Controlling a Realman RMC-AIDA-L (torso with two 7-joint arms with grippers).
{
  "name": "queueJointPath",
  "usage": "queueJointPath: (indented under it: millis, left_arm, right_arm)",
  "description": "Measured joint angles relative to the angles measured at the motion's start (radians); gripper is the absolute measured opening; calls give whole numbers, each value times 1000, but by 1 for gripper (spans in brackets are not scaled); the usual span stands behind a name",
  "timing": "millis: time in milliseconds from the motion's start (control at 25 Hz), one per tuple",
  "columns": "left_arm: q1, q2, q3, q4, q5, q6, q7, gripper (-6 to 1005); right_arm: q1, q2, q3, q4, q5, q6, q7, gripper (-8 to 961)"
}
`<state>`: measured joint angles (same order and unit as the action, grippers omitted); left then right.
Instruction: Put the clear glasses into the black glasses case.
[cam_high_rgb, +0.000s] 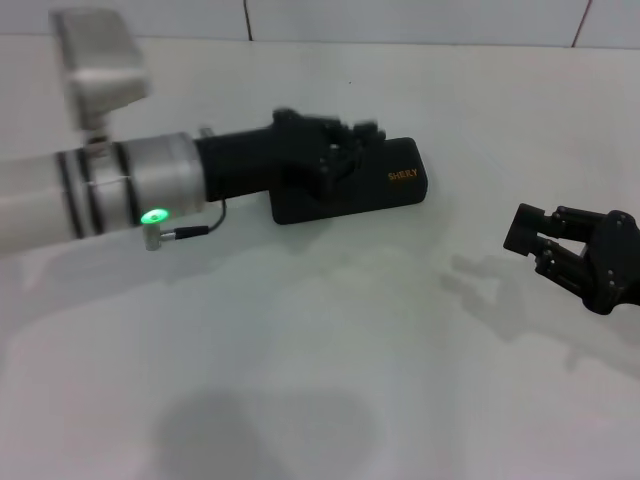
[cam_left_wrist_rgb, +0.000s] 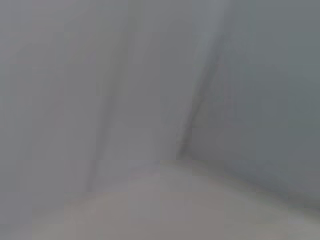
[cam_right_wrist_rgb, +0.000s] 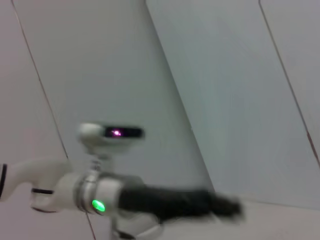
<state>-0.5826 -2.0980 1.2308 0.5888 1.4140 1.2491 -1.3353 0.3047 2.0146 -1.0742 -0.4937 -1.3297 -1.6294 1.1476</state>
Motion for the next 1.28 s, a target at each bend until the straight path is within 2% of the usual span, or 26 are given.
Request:
queueJointPath:
  millis: [160,360,520,640,800,920,1080,1280]
  left_arm:
    - [127,4,-1,80,-171,214,164,110]
    - [230,20,-12,134,-180,334,177,112]
    - [311,23,-13,208,-94,366,174,269]
    - [367,21,-13,270,-35,370,172,388]
    - [408,21,-15,309,-1,374,172,549]
    - [411,26,-15,305,1,390,171,785]
    - [411,25,-15,306,11,407,171,871]
    - [410,27,-15,307,19,428,169,893]
  right_arm:
    - [2,-6,20,-13,-3,-3,0,334]
    - [7,-43,29,-67,-10,-63,3,340]
    - [27,-74,25,-147,-35,-97,67,344]
    - [53,-83,29,-213,-101,-101,142,347]
    - [62,-62,30,-310,-181,-99,185,491]
    - [60,-41,31,-360,-227,-96,184,609]
    - [70,-16,27,-402,-295,-103,178,793]
    - [75,-2,16,-422,-334,-99,176,799]
